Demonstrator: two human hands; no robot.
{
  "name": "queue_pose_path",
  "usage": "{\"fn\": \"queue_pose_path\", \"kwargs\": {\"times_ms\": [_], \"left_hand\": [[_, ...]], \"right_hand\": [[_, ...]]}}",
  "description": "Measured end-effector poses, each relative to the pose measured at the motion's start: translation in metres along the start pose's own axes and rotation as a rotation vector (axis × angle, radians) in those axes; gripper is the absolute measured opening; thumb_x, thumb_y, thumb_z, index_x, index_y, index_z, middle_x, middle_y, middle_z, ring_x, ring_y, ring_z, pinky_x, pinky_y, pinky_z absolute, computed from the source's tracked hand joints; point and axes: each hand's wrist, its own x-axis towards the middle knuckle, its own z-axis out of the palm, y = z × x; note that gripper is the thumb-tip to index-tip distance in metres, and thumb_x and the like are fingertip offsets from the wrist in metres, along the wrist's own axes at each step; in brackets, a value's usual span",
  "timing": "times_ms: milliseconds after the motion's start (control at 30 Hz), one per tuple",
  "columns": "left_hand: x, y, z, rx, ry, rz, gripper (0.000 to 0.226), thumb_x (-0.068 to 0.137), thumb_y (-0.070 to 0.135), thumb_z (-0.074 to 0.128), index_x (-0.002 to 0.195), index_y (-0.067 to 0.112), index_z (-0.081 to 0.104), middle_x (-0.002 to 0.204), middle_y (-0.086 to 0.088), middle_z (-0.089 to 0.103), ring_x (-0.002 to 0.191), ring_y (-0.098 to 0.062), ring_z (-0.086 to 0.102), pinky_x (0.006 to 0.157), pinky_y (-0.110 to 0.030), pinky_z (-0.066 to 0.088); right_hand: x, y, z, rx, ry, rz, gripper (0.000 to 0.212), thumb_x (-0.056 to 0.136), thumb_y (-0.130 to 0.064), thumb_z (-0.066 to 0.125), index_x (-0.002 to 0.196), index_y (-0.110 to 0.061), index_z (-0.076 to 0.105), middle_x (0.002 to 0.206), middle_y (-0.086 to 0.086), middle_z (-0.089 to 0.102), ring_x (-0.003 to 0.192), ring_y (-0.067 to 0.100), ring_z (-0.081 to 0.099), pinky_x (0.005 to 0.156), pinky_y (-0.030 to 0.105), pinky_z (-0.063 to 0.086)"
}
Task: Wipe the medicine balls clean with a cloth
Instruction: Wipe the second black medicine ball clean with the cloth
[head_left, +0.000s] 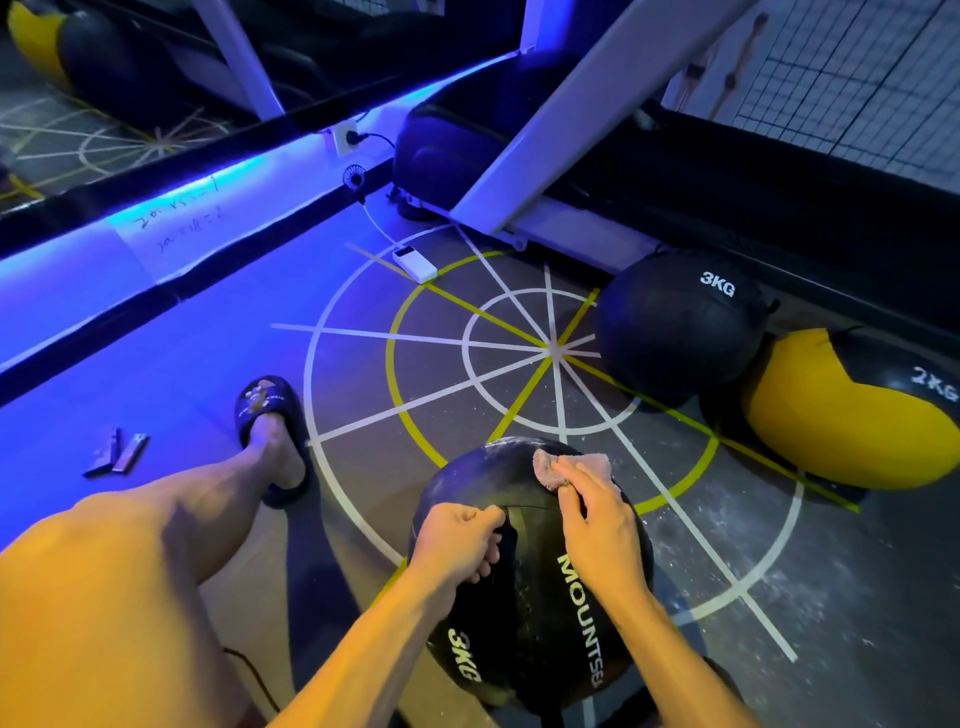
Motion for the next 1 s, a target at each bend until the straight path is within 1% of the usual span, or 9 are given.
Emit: {"fn": "queue_pose_path", "kwargs": {"times_ms": [133,333,433,600,700,767,833,900,1000], "left_hand": [[0.004,0.024,0.007,-0.092,0.021,0.078,0.039,0.100,0.022,0.062,0.062,0.013,0.066,0.055,-0.002,0.063,0.045,-0.008,0.052,0.047,-0.018,0.043],[-0.008,0.030,0.008,0.052,0.035,0.350,0.044,0.098,0.030,0.062,0.056,0.018,0.060,0.053,-0.001,0.067,0.045,-0.011,0.058,0.058,-0.023,0.044],[0.001,0.018,-0.005,0.245,0.051,0.416,0.045,0.097,0.034,0.062,0.056,0.018,0.057,0.052,0.002,0.067,0.046,-0.009,0.061,0.060,-0.026,0.050],[0.019,0.001,-0.026,0.370,0.099,0.493,0.046,0.096,0.038,0.063,0.056,0.017,0.052,0.051,0.008,0.063,0.048,-0.005,0.055,0.072,-0.034,0.055],[0.021,0.000,-0.026,0.364,0.044,0.526,0.045,0.098,0.040,0.062,0.059,0.020,0.054,0.055,0.008,0.065,0.052,-0.007,0.058,0.072,-0.034,0.055],[0.021,0.000,-0.024,0.366,0.003,0.545,0.044,0.099,0.040,0.062,0.060,0.020,0.054,0.057,0.006,0.066,0.052,-0.007,0.059,0.071,-0.033,0.055],[0.022,-0.002,-0.025,0.331,-0.033,0.553,0.043,0.100,0.038,0.062,0.061,0.020,0.055,0.057,0.003,0.066,0.051,-0.008,0.059,0.069,-0.030,0.054],[0.023,-0.004,-0.027,0.308,-0.061,0.556,0.042,0.101,0.036,0.061,0.063,0.020,0.056,0.058,0.002,0.065,0.051,-0.009,0.059,0.065,-0.024,0.052],[0.025,-0.006,-0.024,0.305,-0.093,0.567,0.040,0.102,0.038,0.060,0.065,0.023,0.058,0.058,0.004,0.065,0.050,-0.009,0.060,0.063,-0.019,0.052]], "right_hand": [[0.012,0.004,-0.012,0.024,-0.005,0.097,0.034,0.107,-0.026,0.049,0.134,-0.039,0.064,0.128,-0.002,0.066,0.114,0.018,0.059,0.095,0.033,0.050],[-0.002,0.006,-0.013,0.169,0.113,0.104,0.038,0.106,-0.032,0.048,0.129,-0.061,0.051,0.120,0.000,0.073,0.093,0.018,0.066,0.081,0.032,0.054],[-0.011,0.016,0.008,0.204,0.104,0.115,0.045,0.105,-0.026,0.052,0.128,-0.064,0.048,0.134,-0.012,0.065,0.113,0.015,0.066,0.092,0.034,0.054],[-0.013,0.017,0.038,0.268,0.153,0.140,0.041,0.103,-0.016,0.058,0.134,-0.043,0.061,0.138,-0.005,0.064,0.118,-0.001,0.057,0.091,0.018,0.046],[-0.008,0.009,0.047,0.241,0.237,0.202,0.039,0.102,-0.015,0.059,0.130,-0.041,0.064,0.140,-0.004,0.063,0.127,0.018,0.061,0.096,0.037,0.052],[-0.008,-0.008,0.055,0.186,0.223,0.140,0.044,0.101,-0.012,0.060,0.128,-0.046,0.064,0.142,-0.024,0.056,0.131,0.022,0.059,0.096,0.036,0.052],[-0.014,-0.014,0.057,0.125,0.092,-0.138,0.048,0.099,-0.003,0.058,0.134,-0.035,0.065,0.140,-0.041,0.046,0.137,0.011,0.052,0.101,0.027,0.049],[0.001,0.002,0.046,0.069,0.002,-0.356,0.049,0.096,0.002,0.056,0.137,-0.024,0.064,0.135,-0.019,0.063,0.122,-0.004,0.059,0.092,0.016,0.049],[0.035,0.012,0.024,0.024,0.077,-0.021,0.046,0.102,-0.008,0.056,0.132,-0.042,0.064,0.087,-0.007,0.070,0.066,-0.001,0.059,0.063,0.025,0.041]]}}
